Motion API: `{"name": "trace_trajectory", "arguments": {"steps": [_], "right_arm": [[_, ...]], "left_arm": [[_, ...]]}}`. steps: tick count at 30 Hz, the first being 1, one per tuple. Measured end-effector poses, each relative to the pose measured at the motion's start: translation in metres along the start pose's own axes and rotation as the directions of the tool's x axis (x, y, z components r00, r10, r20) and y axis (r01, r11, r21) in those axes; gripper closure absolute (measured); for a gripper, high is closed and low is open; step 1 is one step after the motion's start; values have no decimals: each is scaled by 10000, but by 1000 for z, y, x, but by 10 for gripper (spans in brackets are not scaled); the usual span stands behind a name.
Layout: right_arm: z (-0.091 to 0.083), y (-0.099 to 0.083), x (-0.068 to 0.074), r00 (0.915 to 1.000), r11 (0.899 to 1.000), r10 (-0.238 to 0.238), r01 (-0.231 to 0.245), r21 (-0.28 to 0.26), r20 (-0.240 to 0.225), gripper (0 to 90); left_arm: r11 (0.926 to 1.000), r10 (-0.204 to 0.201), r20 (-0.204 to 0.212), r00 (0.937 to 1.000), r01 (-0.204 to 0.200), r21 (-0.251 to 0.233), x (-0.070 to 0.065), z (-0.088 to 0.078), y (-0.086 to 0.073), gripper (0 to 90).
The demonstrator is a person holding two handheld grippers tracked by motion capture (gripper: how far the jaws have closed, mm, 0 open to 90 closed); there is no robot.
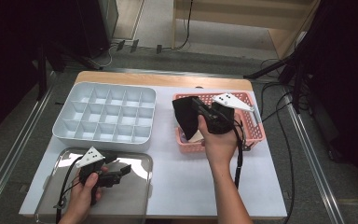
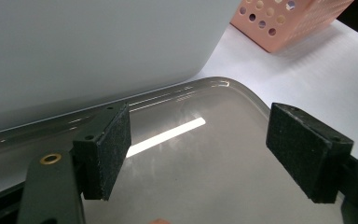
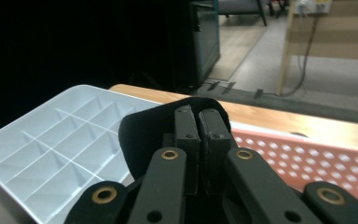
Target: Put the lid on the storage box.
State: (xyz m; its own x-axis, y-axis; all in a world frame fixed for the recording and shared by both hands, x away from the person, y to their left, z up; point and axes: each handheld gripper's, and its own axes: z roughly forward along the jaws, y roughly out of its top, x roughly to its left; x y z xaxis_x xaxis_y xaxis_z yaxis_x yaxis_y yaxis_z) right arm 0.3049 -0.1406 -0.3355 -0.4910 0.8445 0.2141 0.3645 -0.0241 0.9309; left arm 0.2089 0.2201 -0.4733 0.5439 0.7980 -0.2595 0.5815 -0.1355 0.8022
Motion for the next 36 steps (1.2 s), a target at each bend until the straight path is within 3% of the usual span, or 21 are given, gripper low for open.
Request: {"name": "trace_trajectory", "arguments": {"steps": [4,11,14,17,19,21,24,25,27,30,31,33,35,36], "right_arm": [[8,-17,-16,9967,9970,137,-197,744,806,886],[30,-61,-47,9826,9724,630,-998,2109,1747,852],[35,-69,-53,9788,9637,807,-1248,2358,1882,757],[38,-73,-55,9714,9615,800,-1344,2399,2234,581],[38,-73,-55,9636,9647,630,-1255,2315,2597,470],[39,-74,-55,9526,9612,576,-1338,2413,2987,356],[43,-76,-58,9383,9454,681,-1693,2785,3391,244],[45,-77,-59,9363,9383,760,-1835,2930,3430,240],[47,-77,-59,9412,9338,752,-1823,3078,3295,273],[50,-77,-57,9565,9244,946,-1873,3323,2760,451],[53,-79,-57,9589,9145,1092,-2002,3517,2621,461],[58,-81,-58,9579,8937,1805,-2546,3695,2234,513],[61,-82,-59,9548,8850,2123,-2782,3735,2080,646],[62,-83,-58,9568,8851,2092,-2731,3767,2020,696]], "left_arm": [[10000,-21,19,10000,21,4,0,0,0,231],[10000,-30,45,10000,30,19,0,0,0,232],[10000,-29,49,10000,29,20,0,0,0,231],[10000,-52,51,10000,52,13,0,0,0,231],[10000,-33,41,10000,33,22,0,0,0,231],[10000,-32,36,10000,32,15,0,0,0,232],[10000,-18,-10,10000,18,9,0,0,0,232],[10000,-20,-12,10000,20,5,0,0,0,231],[10000,-19,2,10000,19,-5,0,0,0,231],[10000,14,-11,10000,-15,-37,0,0,0,231],[10000,26,-34,10000,-26,-36,-1,0,0,231],[10000,32,-51,10000,-32,-44,-1,0,0,229],[10000,31,-68,10000,-32,-52,-1,0,0,229],[10000,24,-60,10000,-25,-66,-1,0,0,228]]}}
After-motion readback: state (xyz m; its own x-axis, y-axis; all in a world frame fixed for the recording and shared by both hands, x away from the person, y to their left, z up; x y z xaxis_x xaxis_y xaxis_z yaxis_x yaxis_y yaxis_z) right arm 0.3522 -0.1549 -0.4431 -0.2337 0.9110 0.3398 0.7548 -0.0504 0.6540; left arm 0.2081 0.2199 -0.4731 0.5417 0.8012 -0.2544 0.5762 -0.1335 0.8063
